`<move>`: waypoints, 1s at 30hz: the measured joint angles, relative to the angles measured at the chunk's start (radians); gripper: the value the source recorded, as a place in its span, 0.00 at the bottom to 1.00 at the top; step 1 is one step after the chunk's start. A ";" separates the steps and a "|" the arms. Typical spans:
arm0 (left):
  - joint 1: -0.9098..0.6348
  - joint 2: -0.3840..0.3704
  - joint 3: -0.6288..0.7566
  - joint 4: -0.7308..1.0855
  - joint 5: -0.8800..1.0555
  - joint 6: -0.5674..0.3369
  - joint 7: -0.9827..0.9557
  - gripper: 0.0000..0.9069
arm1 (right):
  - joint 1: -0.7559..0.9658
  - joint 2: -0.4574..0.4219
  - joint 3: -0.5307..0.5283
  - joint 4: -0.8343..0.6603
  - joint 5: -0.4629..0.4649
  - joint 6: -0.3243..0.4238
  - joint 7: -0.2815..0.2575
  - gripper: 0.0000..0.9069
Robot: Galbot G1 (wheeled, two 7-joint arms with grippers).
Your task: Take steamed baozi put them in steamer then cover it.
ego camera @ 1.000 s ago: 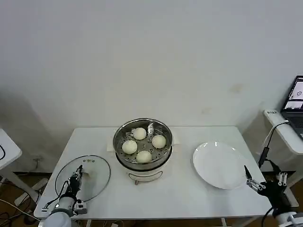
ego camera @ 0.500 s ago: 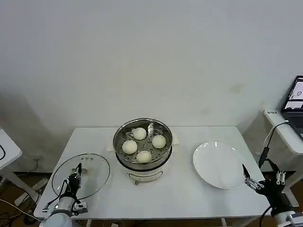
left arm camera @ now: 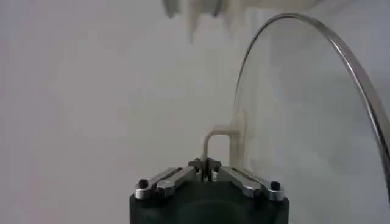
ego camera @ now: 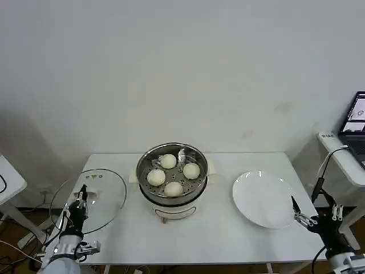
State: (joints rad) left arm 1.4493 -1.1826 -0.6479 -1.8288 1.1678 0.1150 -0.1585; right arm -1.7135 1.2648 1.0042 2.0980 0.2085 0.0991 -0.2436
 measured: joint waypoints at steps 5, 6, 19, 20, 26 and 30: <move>0.006 0.032 0.010 -0.078 -0.029 0.036 0.029 0.00 | 0.008 0.004 -0.009 -0.008 -0.008 0.001 0.000 1.00; 0.004 0.040 0.015 -0.093 -0.036 0.045 0.037 0.00 | 0.009 0.006 -0.011 -0.008 -0.010 0.001 0.000 1.00; -0.122 0.178 0.109 -0.205 -0.121 0.216 0.161 0.00 | 0.031 0.034 -0.038 -0.016 -0.049 0.004 0.000 1.00; -0.140 0.183 0.125 -0.209 -0.120 0.232 0.175 0.00 | 0.031 0.037 -0.041 -0.017 -0.054 0.004 0.001 1.00; -0.252 0.180 0.240 -0.208 -0.083 0.318 0.256 0.00 | 0.044 0.062 -0.065 -0.034 -0.091 0.006 0.012 1.00; -0.330 0.145 0.318 -0.189 -0.034 0.366 0.307 0.00 | 0.052 0.076 -0.088 -0.038 -0.120 0.005 0.014 1.00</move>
State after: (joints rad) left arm 1.1195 -1.0372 -0.3294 -2.0179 1.1336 0.4806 0.1480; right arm -1.6617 1.3412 0.9160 2.0599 0.0882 0.1039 -0.2294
